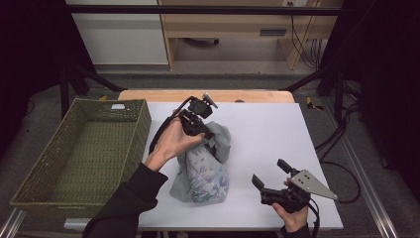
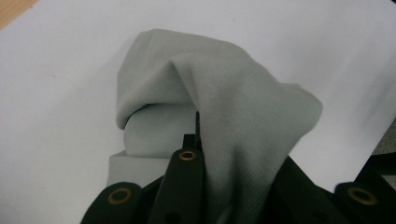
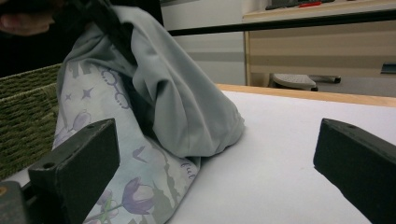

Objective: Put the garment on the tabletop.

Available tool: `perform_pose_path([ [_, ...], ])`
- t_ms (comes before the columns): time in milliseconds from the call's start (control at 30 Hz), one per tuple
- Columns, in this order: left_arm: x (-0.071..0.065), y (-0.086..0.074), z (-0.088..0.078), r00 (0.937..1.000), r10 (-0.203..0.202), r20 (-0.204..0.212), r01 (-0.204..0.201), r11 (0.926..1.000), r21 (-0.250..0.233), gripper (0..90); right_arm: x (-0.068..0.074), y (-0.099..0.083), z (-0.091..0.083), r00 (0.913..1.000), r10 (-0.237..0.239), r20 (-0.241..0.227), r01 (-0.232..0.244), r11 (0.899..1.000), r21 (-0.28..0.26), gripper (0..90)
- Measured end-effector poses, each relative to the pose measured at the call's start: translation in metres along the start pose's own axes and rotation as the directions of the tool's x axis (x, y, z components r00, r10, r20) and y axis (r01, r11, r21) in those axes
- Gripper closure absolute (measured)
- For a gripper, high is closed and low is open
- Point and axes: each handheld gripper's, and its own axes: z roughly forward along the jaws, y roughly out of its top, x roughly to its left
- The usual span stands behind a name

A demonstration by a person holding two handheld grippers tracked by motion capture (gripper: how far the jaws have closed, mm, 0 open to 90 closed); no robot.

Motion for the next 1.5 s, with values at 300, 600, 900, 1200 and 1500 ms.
perform_pose_path([
  [300,0.002,-0.013,0.024,0.9995,-0.005,0.031,0.004,0.9995,0.031,83.0,-0.002,-0.001,0.001,1.0000,-0.001,-0.004,0.001,1.000,-0.004,0.7],
  [600,0.000,-0.020,0.030,0.9994,0.004,0.035,-0.004,1.0000,0.004,61.8,-0.001,0.000,0.000,0.9998,0.018,-0.009,-0.018,1.000,0.014,0.7],
  [900,0.002,-0.022,0.017,0.9980,0.001,0.063,0.007,0.9912,-0.132,21.7,-0.002,-0.001,0.001,1.0000,-0.003,-0.002,0.003,1.000,0.005,0.6],
  [1200,-0.001,-0.026,-0.009,0.9967,0.044,0.068,-0.026,0.9697,-0.243,10.9,-0.003,-0.001,0.001,1.0000,-0.009,0.001,0.009,1.000,0.008,0.4],
  [1500,-0.010,-0.039,-0.024,0.9998,0.021,0.000,-0.020,0.9182,-0.396,8.5,-0.003,0.000,0.001,0.9999,-0.010,0.000,0.010,1.000,0.010,0.3],
])
